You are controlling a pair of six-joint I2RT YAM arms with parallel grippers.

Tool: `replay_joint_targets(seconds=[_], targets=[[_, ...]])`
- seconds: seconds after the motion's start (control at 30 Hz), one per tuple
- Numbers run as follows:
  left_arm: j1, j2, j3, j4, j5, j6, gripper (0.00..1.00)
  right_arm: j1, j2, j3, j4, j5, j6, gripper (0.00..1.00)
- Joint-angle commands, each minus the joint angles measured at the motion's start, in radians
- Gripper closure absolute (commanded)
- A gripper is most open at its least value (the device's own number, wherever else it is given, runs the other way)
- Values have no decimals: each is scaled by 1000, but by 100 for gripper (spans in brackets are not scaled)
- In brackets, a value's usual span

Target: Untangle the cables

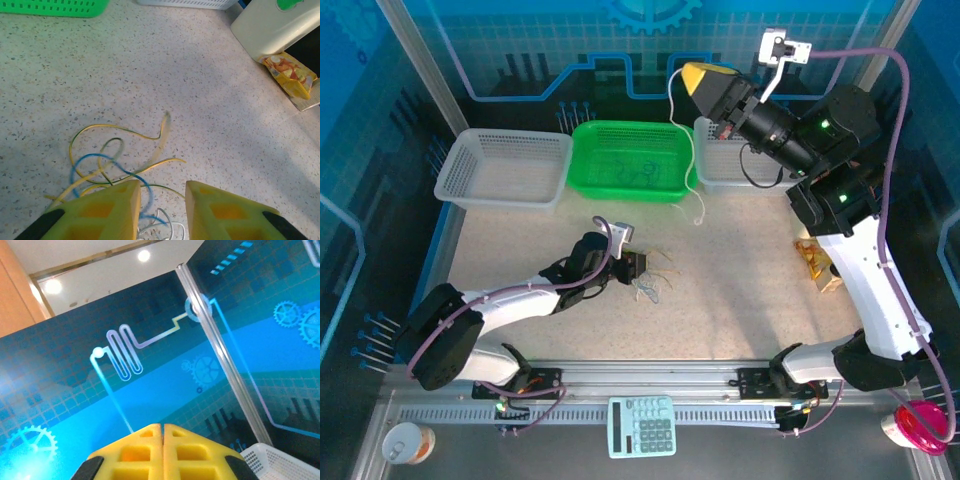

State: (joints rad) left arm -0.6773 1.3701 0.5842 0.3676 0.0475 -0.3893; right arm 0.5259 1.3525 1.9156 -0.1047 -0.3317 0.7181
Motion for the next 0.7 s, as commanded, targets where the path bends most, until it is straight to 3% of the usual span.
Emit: replay_joint_targets(seconds=[0.0,0.3,0.67], targets=[[-4,-34,0,19,-5,4,65,-36,7,34,8,-18,19,100],[-4,-130,35,-32,15,-13,43,-126,13,-18,15,-44,69,100],[-5,-248,61,-95,-8,-44,24,-193,63,-23,8,-37,77,100]])
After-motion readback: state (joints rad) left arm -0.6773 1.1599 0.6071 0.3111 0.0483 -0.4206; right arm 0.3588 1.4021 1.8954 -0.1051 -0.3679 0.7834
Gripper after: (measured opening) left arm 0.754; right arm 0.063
